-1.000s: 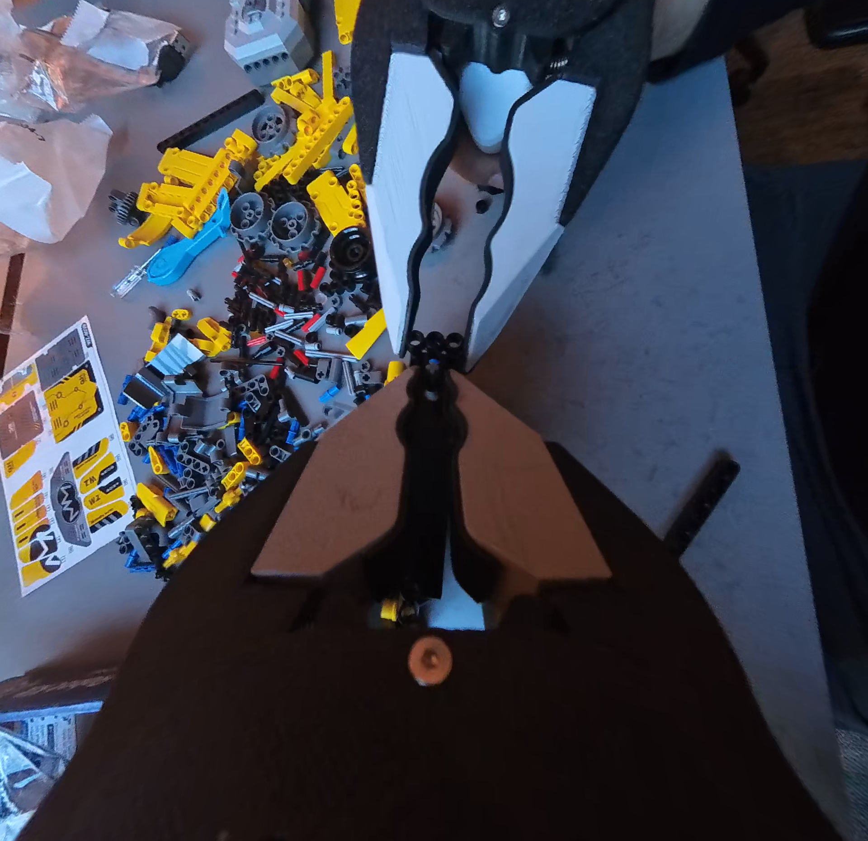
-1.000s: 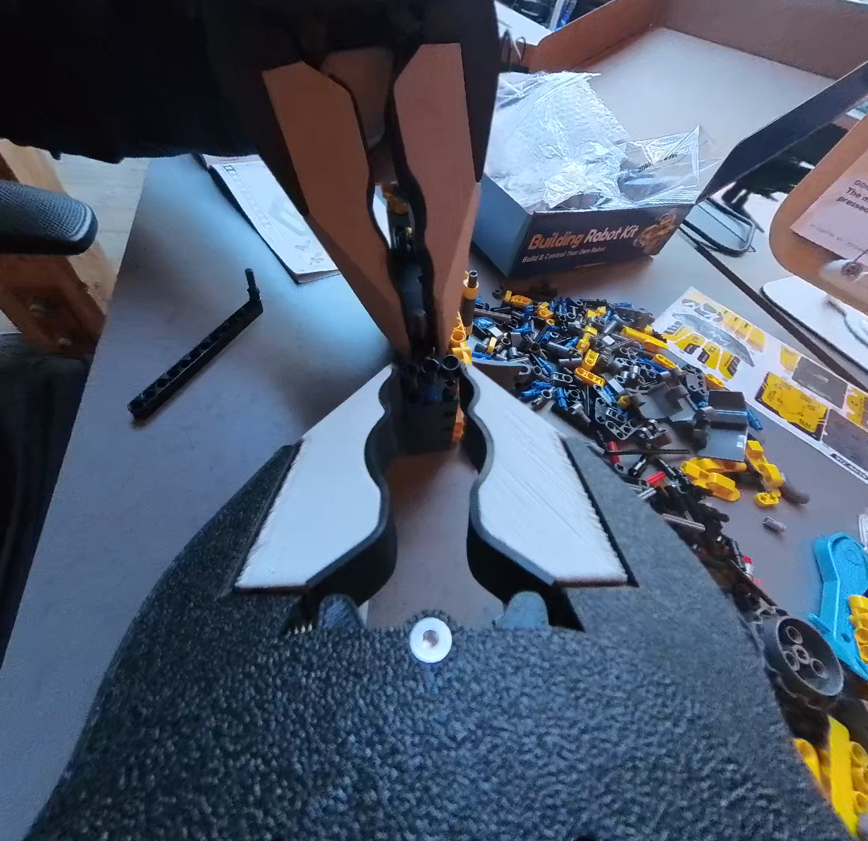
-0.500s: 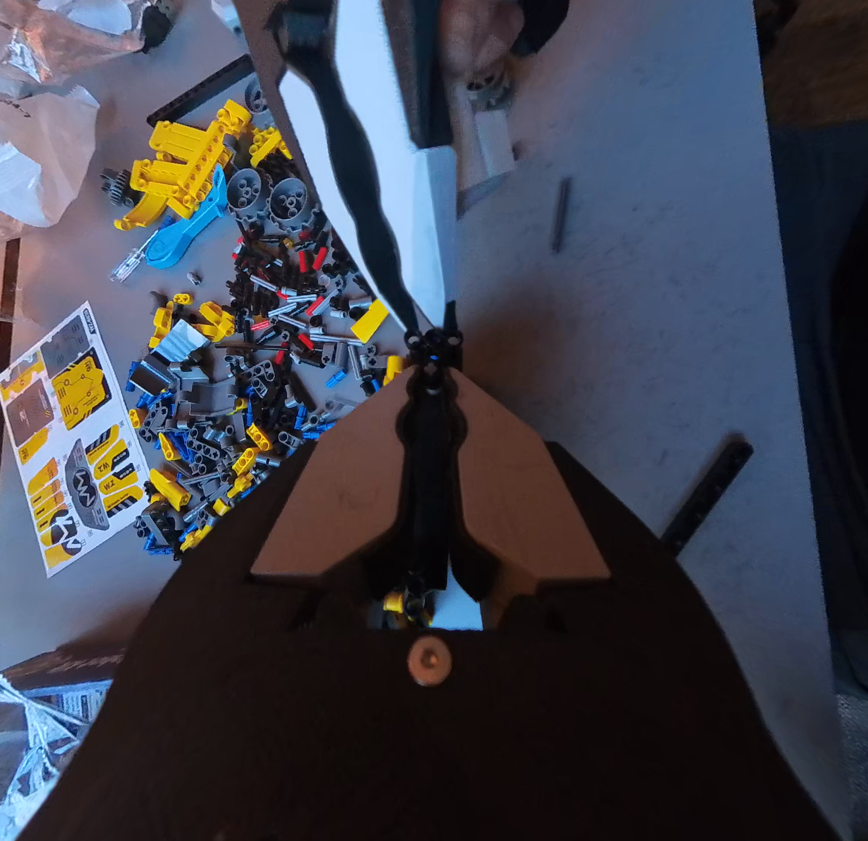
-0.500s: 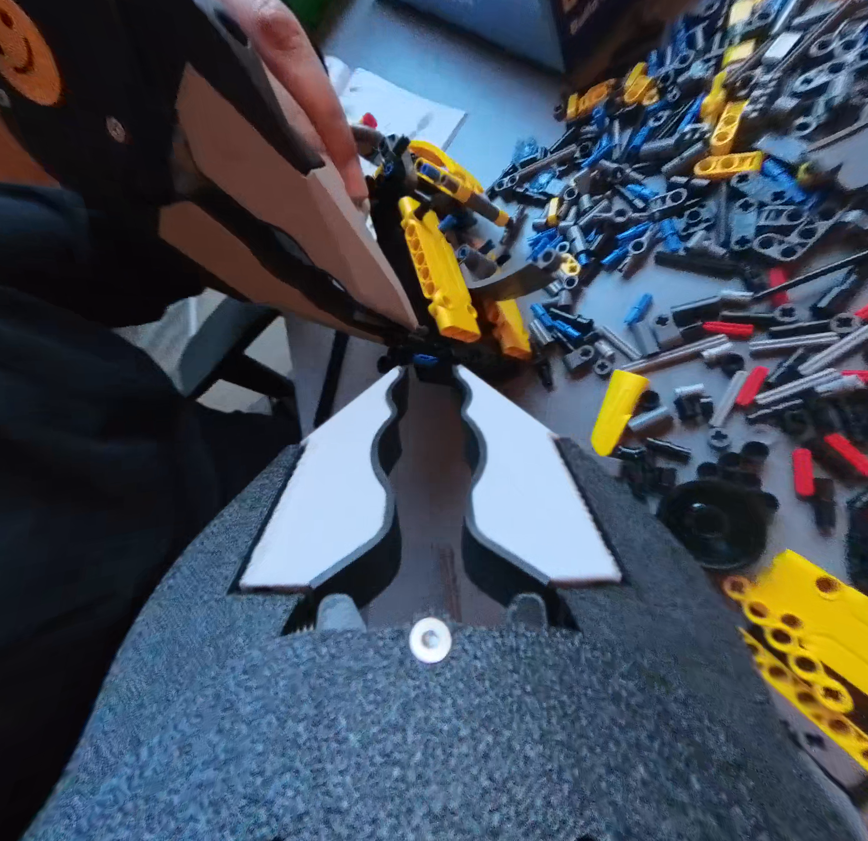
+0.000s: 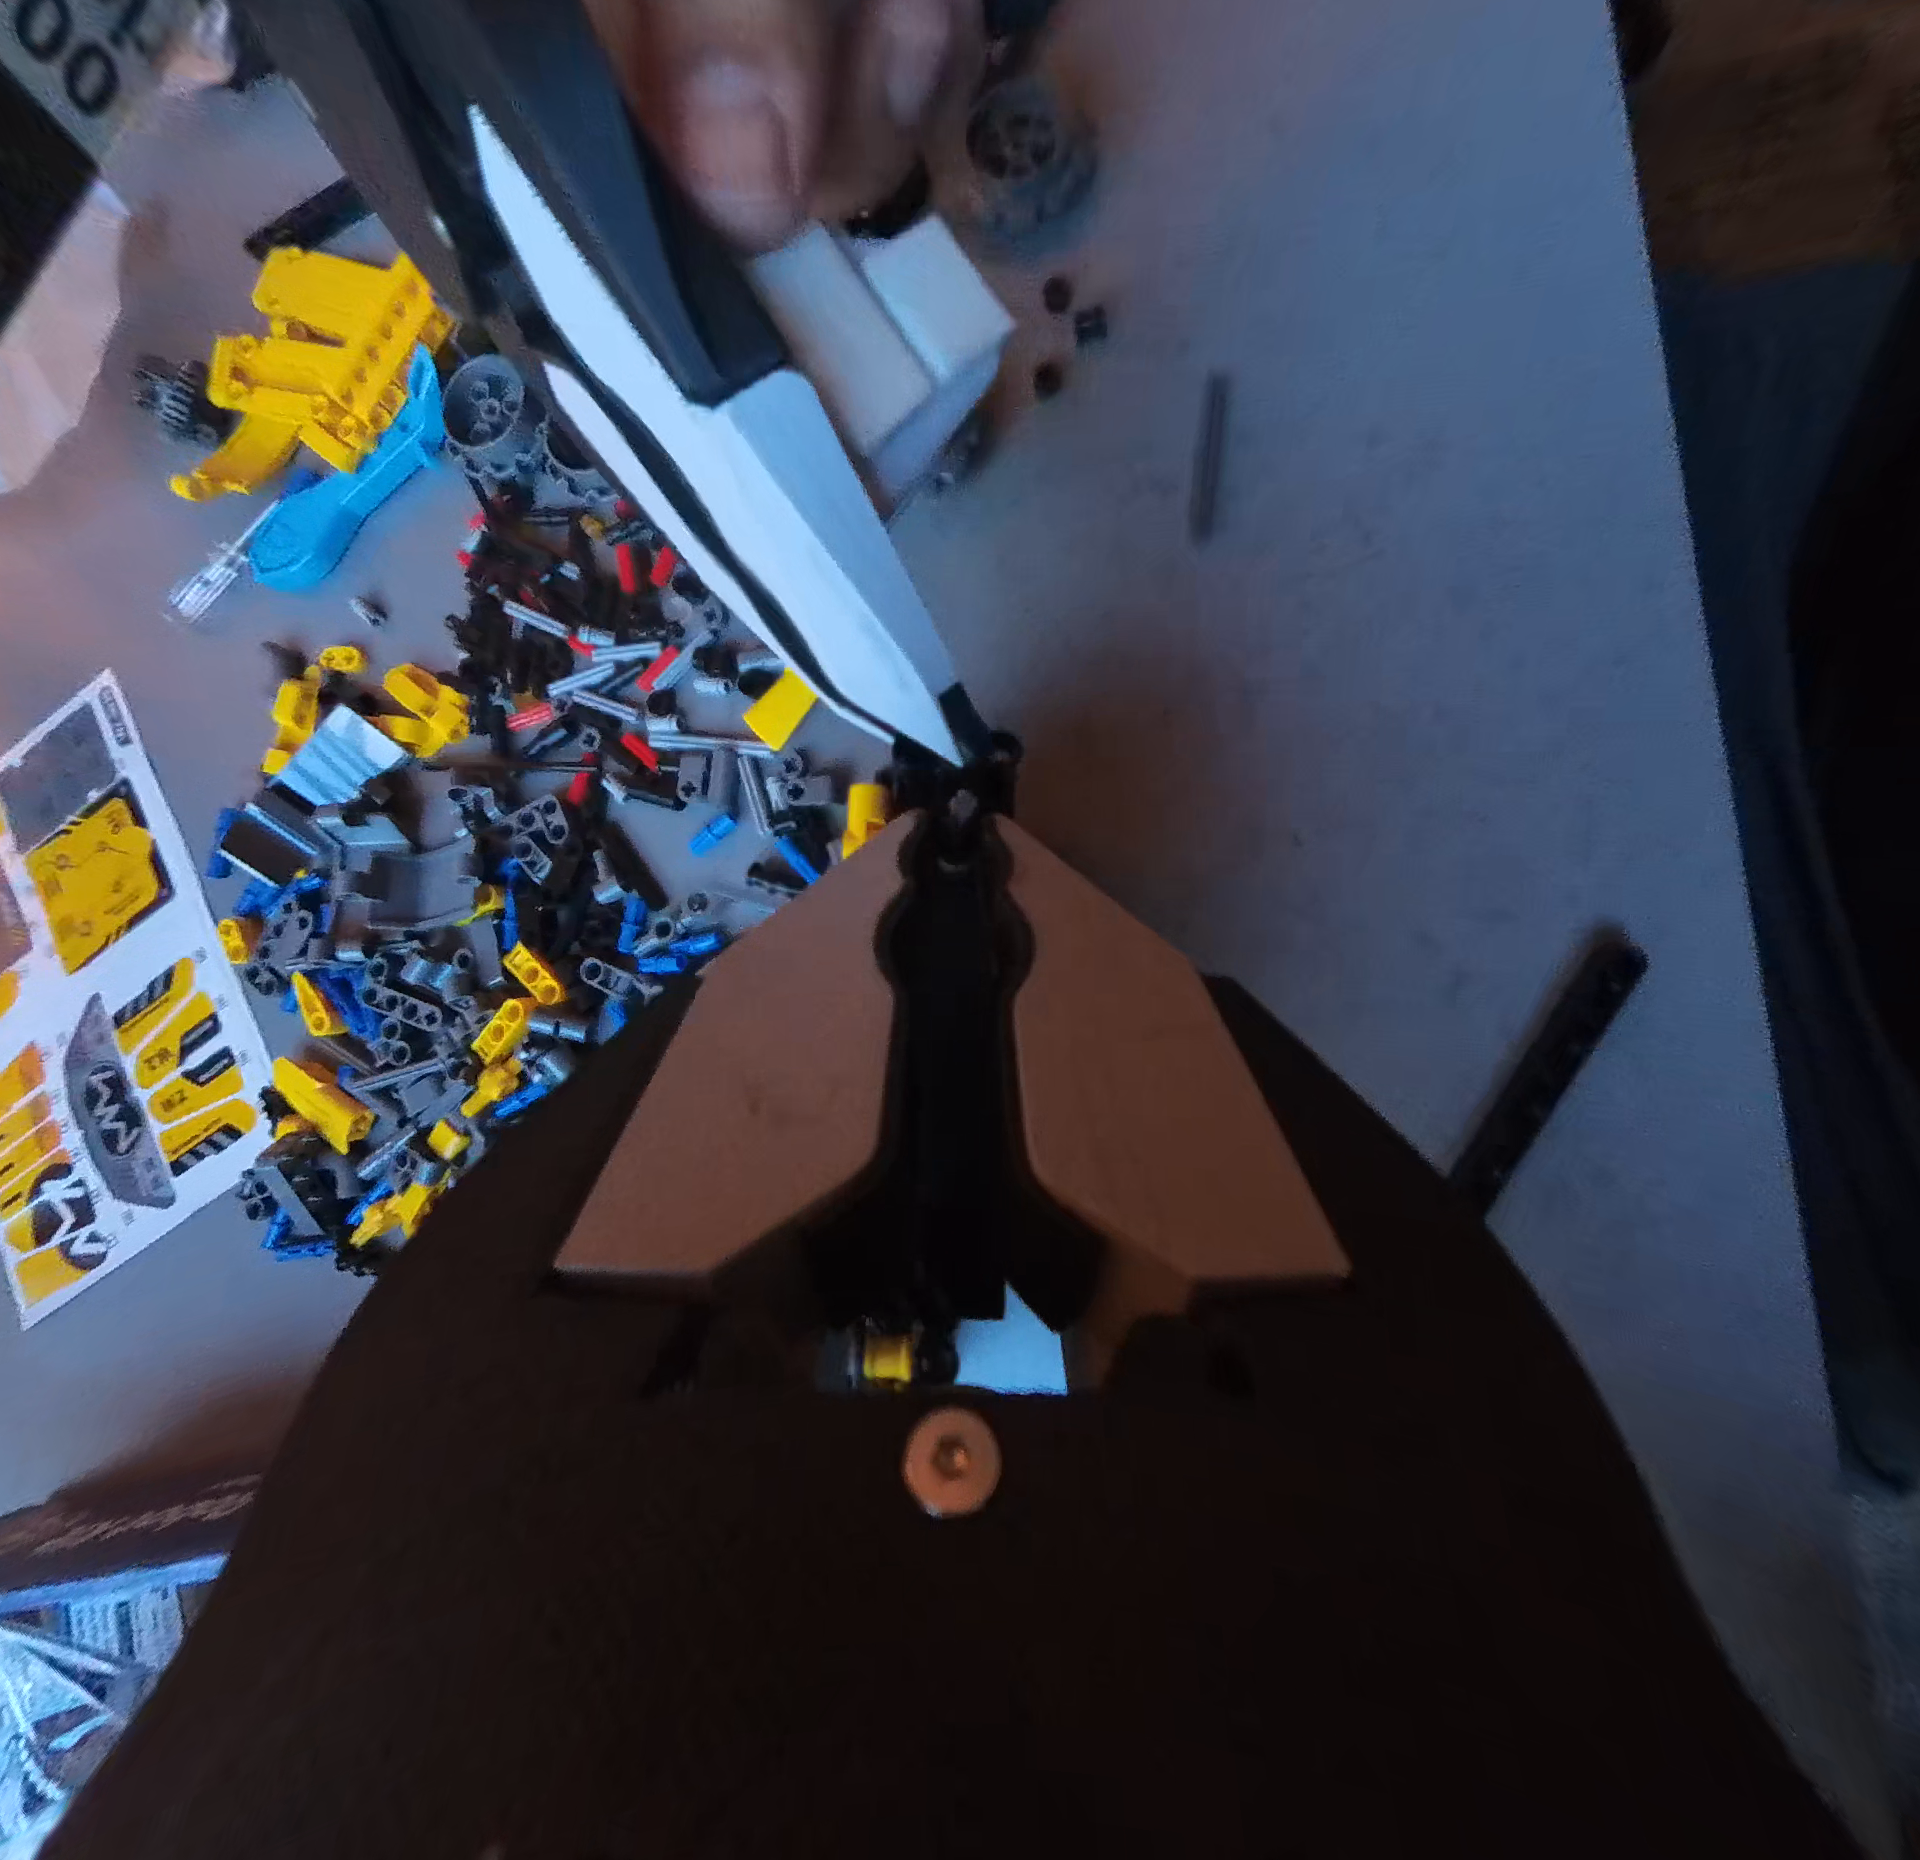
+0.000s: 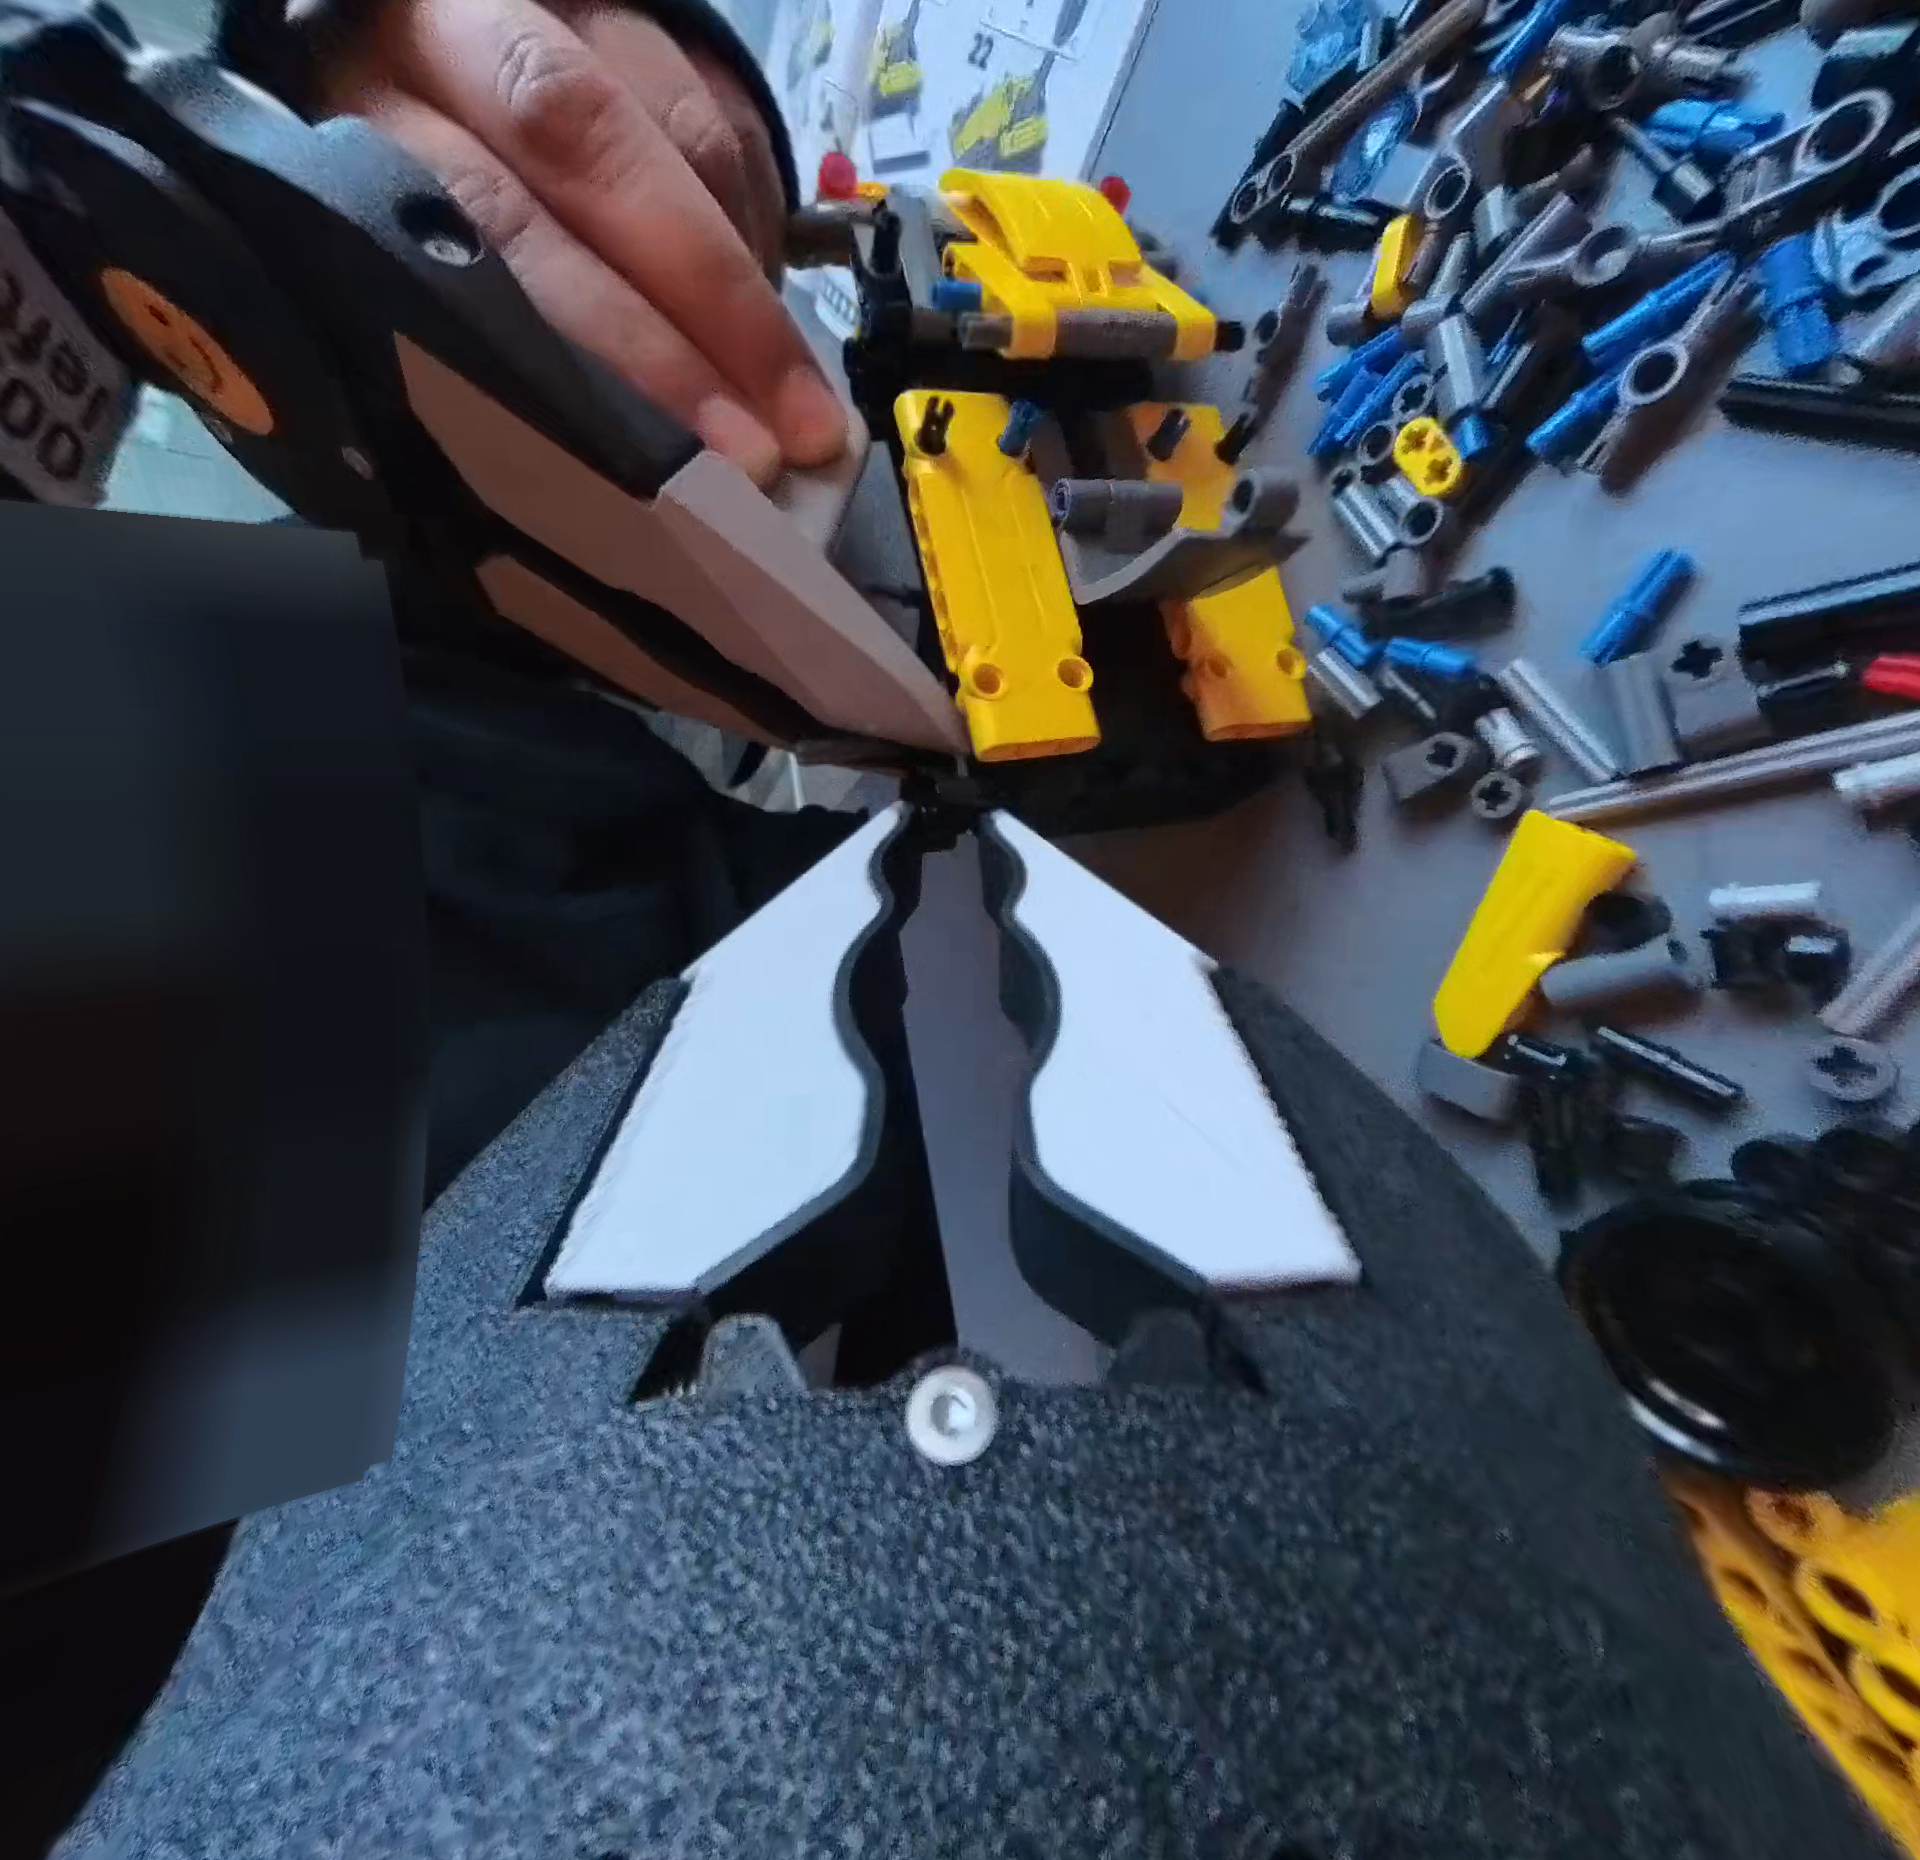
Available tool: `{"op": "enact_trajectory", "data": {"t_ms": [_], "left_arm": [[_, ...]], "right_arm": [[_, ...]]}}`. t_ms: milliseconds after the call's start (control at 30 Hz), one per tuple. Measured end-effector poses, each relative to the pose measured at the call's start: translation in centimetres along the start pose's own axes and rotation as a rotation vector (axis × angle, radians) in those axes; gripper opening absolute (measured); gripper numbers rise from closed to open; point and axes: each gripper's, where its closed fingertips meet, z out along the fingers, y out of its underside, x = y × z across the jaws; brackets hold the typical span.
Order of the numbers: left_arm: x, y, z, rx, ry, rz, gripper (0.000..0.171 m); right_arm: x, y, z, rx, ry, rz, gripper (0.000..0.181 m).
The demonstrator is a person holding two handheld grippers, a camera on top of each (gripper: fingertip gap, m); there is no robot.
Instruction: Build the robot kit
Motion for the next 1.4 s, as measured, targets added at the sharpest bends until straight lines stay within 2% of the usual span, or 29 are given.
{"op": "enact_trajectory", "data": {"t_ms": [133,200,233,300,333,433,500,567,633,700,767,967,1067,1167,1233,1400], "left_arm": [[-0.9,0.5,-0.1,-0.025,-0.070,-0.005,0.004],[-1.2,0.8,-0.2,-0.020,-0.054,-0.041,0.005],[-1.2,0.8,-0.2,-0.003,-0.034,-0.074,0.005],[-1.4,0.8,-0.2,-0.004,-0.025,-0.085,0.005],[-1.4,0.8,-0.2,-0.008,-0.027,-0.078,0.004],[-1.4,0.7,-0.2,-0.006,-0.022,-0.087,0.005],[-1.4,0.6,-0.2,-0.001,-0.028,-0.077,0.004],[-1.5,0.6,-0.3,0.005,-0.045,-0.073,0.007],[-1.0,0.2,-0.4,0.024,-0.032,-0.073,0.012],[-1.1,0.1,-0.5,0.035,-0.053,-0.067,0.013],[-1.6,0.3,-0.5,0.026,-0.086,-0.060,0.005],[-1.8,0.5,-0.5,0.027,-0.040,-0.137,0.005],[-1.9,0.7,-0.4,0.012,-0.040,-0.160,0.005],[-2.0,1.1,-0.6,0.012,-0.030,-0.193,0.006],[-1.8,1.2,-0.7,0.020,-0.022,-0.194,0.004],[-1.9,1.0,-0.7,0.015,-0.053,-0.122,0.004]], "right_arm": [[0.6,-0.9,-0.2,-0.054,0.097,-0.068,0.011],[0.7,-1.2,-0.1,-0.035,0.102,-0.062,0.012],[0.8,-1.4,-0.3,-0.021,0.149,-0.105,0.013],[1.5,-1.6,-2.0,-0.008,0.387,-0.295,0.024],[1.1,-2.3,-3.3,0.043,0.490,-0.411,0.032],[-3.0,-3.5,-3.7,0.227,0.543,-0.712,0.030],[-3.1,-2.8,-2.3,0.169,0.603,-0.785,0.023],[-1.7,-2.0,-1.2,0.057,0.713,-0.851,0.026],[-0.4,-1.5,-0.6,-0.021,0.789,-0.903,0.019],[-0.2,-1.7,-0.3,-0.043,0.796,-0.910,0.011],[-0.1,-1.7,-0.3,-0.071,0.785,-0.889,0.012],[0.1,-1.8,-0.4,-0.242,0.770,-0.864,0.010],[0.4,-2.1,-0.5,-0.290,0.717,-0.799,0.001],[0.5,-2.4,-0.3,-0.263,0.679,-0.772,0.001],[0.4,-2.4,-0.2,-0.258,0.704,-0.806,0.001],[0.2,-2.4,-0.4,-0.169,0.736,-0.805,0.002]]}}
